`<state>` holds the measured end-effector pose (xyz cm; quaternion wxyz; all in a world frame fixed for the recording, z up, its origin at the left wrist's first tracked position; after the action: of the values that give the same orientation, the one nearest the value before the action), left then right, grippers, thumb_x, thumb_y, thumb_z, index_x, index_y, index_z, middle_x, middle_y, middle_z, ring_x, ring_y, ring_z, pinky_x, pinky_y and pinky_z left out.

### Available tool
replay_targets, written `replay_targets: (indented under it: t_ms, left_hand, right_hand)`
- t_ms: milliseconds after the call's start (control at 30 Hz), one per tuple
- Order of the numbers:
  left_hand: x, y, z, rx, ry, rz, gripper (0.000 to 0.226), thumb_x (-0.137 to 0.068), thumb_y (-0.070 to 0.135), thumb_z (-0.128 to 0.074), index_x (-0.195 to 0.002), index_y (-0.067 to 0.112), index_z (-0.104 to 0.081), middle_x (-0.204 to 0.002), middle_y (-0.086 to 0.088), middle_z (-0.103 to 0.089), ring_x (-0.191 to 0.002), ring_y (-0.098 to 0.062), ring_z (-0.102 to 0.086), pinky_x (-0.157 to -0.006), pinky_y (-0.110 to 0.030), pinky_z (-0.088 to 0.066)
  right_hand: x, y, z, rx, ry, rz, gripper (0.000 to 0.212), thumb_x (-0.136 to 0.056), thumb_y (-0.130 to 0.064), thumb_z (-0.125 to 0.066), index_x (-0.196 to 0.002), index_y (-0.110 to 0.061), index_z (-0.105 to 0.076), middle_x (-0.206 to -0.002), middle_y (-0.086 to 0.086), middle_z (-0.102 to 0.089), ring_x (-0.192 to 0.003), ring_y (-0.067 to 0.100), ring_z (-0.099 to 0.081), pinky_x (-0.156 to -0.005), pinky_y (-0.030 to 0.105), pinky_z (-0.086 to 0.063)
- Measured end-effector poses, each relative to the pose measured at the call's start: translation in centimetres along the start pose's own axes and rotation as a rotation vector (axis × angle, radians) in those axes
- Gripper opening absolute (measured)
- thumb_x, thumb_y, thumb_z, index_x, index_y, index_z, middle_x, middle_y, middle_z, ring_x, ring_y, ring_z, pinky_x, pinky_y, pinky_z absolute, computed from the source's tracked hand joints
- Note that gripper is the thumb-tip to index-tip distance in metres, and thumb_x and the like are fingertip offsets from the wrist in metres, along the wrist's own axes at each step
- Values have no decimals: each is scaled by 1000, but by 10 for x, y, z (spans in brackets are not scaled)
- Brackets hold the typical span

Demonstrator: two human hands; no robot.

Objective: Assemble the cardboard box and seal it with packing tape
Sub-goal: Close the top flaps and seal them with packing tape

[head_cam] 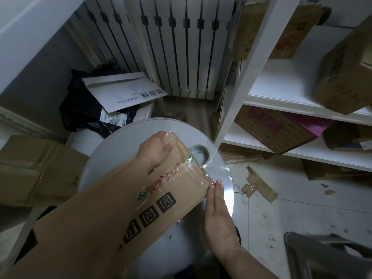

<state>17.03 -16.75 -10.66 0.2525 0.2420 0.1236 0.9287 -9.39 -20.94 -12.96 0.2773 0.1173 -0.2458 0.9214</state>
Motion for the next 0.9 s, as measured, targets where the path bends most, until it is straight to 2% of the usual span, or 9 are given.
replay_targets:
  t_ms: [67, 200, 333, 433, 500, 567, 667, 767, 900]
  left_hand:
    - [-2, -2, -1, 42, -9, 50, 48, -97, 43, -50, -139, 20, -42, -134, -6, -56, -122, -29, -52, -101, -41, -41]
    - [-3, 1, 0, -10, -88, 86, 54, -98, 47, -43, -145, 22, -33, -142, -8, -49, -127, -32, -47, -106, -45, -37]
    - [12, -9, 12, -122, -71, 144, 69, -99, 56, -29, -155, 20, -11, -160, -5, -23, -144, -30, -26, -115, -53, -15]
    - [39, -44, 30, -162, 29, 248, 68, -100, 56, -26, -154, 18, -14, -158, -9, -27, -142, -31, -29, -114, -53, -17]
    - [55, -79, 30, -179, -63, 330, 62, -99, 57, -23, -150, 22, -28, -151, -11, -38, -136, -34, -37, -114, -54, -19]
    - [71, -106, 22, -81, -165, 369, 57, -96, 55, -20, -138, 23, -42, -138, -15, -51, -123, -35, -48, -110, -53, -29]
    - [93, -131, 26, 46, -45, 374, 41, -101, 42, -30, -128, 16, -47, -125, -17, -58, -106, -33, -54, -93, -42, -43]
    - [115, -143, 40, 78, 31, 401, 39, -103, 38, -31, -127, 13, -49, -123, -18, -57, -100, -30, -52, -81, -35, -40]
    - [136, -160, 52, 127, 69, 458, 41, -103, 38, -28, -129, 16, -50, -123, -16, -58, -107, -33, -54, -83, -36, -41]
  right_hand:
    - [0, -5, 2, -51, -63, -20, 96, -87, 3, -50, -139, -3, 30, -150, 17, 38, -139, 26, 29, -121, 34, -9]
    - [-1, -9, 12, -16, -81, -41, 91, -91, -2, -46, -141, -4, 30, -150, 14, 40, -143, 27, 27, -118, 31, 5]
    - [4, -11, 27, -143, -54, -75, 86, -95, -17, -47, -151, -13, 19, -157, 6, 31, -147, 17, 8, -119, 34, -25]
    - [14, -19, 31, -442, 27, -334, 70, -98, -25, -46, -153, -11, -5, -160, 10, -17, -143, 20, -30, -110, 31, -34]
    - [17, -32, 15, -694, -151, -531, 65, -95, -29, -50, -150, -13, -20, -143, 13, -47, -126, 28, -51, -104, 36, -44]
    - [18, -52, -1, -949, -323, -599, 66, -83, -30, -58, -143, -28, -31, -124, 6, -64, -108, 27, -63, -93, 45, -53]
    - [18, -78, -13, -1054, -345, -556, 61, -71, -25, -61, -126, -37, -38, -102, 0, -70, -90, 24, -69, -77, 46, -60]
    - [17, -96, -8, -953, -316, -463, 54, -71, -32, -58, -114, -50, -31, -102, -2, -69, -96, 24, -66, -87, 45, -56]
    - [-1, -114, 14, -899, -289, -375, 61, -76, -27, -50, -131, -47, -34, -109, -4, -66, -99, 24, -64, -90, 42, -55]
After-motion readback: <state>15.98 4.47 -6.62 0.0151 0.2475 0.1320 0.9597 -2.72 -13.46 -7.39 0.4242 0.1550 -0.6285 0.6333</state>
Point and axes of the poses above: each hand's wrist, its own x-axis away from the middle knuckle, its own z-axis out of the back of the hand, y = z × x, the point moved 4 cm from there along -x, towards the middle knuckle
